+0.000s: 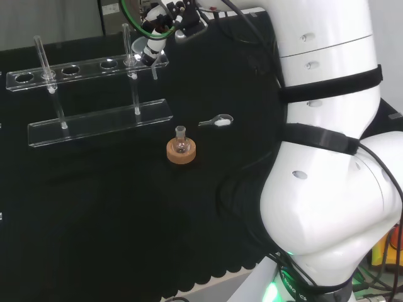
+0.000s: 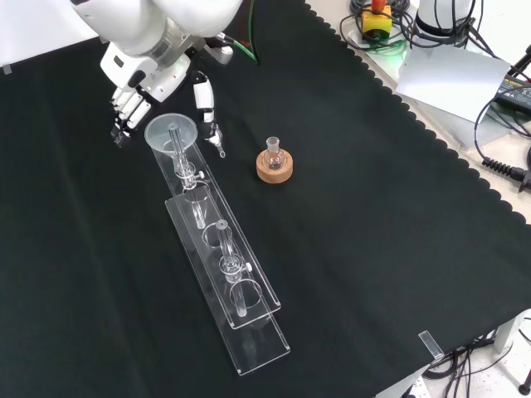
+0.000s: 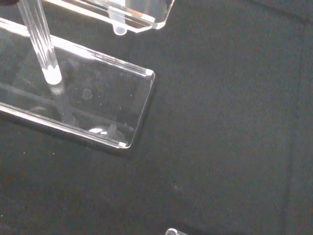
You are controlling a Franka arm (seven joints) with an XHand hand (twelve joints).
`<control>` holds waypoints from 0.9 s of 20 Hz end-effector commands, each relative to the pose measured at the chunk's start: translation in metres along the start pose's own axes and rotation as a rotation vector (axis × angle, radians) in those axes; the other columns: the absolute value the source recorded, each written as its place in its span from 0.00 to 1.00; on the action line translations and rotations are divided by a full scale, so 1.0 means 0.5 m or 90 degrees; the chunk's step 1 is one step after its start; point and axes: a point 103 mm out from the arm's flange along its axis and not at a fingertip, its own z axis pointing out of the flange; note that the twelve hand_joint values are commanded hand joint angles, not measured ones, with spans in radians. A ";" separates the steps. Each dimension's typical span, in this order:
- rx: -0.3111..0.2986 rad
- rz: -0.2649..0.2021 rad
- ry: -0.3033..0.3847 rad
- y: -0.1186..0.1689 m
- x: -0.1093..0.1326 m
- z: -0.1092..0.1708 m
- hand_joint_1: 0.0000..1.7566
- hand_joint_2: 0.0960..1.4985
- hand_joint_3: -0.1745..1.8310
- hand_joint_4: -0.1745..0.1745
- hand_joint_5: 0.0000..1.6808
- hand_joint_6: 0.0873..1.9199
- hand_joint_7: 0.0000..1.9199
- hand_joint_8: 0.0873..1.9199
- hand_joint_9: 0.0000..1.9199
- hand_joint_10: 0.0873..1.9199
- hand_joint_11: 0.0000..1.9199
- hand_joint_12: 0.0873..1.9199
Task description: Pick up the funnel from the transparent funnel stand.
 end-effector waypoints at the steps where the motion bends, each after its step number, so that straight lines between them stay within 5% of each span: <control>1: -0.002 -0.004 -0.001 -0.003 -0.001 -0.001 0.31 0.45 0.18 0.35 0.01 0.00 0.00 0.17 0.07 0.43 0.11 0.77; 18: -0.006 -0.006 -0.006 -0.015 0.010 -0.001 0.30 0.45 0.19 0.35 0.02 0.00 0.00 0.19 0.08 0.41 0.10 0.76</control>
